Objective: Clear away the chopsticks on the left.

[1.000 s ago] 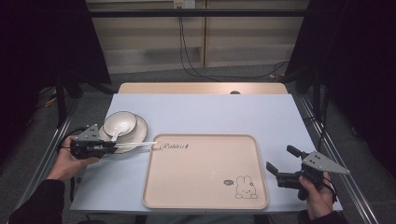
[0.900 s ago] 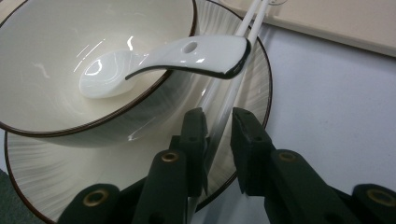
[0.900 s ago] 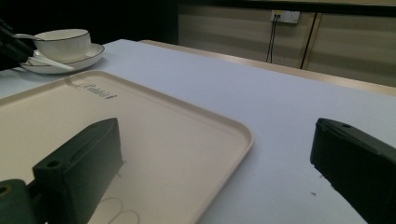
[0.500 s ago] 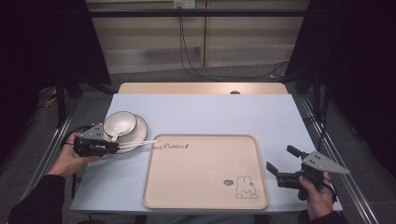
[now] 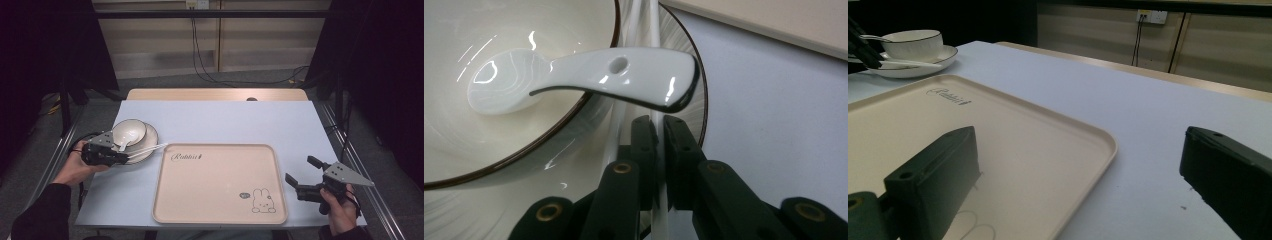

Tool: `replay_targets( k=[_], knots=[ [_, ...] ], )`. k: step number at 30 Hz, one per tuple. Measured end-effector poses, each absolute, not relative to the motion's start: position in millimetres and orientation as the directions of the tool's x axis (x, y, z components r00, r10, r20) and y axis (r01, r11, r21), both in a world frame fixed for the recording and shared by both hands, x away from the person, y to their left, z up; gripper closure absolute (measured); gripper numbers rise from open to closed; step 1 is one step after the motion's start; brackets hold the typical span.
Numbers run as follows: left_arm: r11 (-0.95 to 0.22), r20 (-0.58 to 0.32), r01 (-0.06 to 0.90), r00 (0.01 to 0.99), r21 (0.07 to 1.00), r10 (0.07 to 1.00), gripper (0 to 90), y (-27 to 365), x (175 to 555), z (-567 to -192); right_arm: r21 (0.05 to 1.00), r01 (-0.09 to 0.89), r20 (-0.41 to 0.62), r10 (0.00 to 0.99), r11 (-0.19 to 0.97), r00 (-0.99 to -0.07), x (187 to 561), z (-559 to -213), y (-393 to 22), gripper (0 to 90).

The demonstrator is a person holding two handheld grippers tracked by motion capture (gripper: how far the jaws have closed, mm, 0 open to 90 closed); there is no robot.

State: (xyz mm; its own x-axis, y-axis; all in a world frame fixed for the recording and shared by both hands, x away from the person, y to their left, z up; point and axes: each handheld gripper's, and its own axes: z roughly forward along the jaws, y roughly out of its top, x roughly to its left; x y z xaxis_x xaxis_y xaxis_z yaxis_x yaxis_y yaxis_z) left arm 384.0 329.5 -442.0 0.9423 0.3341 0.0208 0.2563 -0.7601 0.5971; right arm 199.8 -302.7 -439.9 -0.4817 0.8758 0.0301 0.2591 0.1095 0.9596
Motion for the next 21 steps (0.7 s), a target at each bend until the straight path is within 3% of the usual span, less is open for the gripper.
replay_targets(
  k=[13, 21],
  knots=[
    [-0.711, -0.029, 0.299, 0.930, 0.636, 0.365, 84.7, 328.6, 375.0, -433.3, 0.961, 0.254, 0.029, 0.874, 0.109, -0.486, 200.1, -439.8, -302.6, 1.8],
    [-0.635, -0.071, 0.373, 0.892, 0.677, 0.447, 84.7, 331.7, 356.9, -422.1, 0.962, 0.249, 0.025, 0.874, 0.111, -0.485, 199.9, -439.3, -302.9, 1.8]
  ],
)
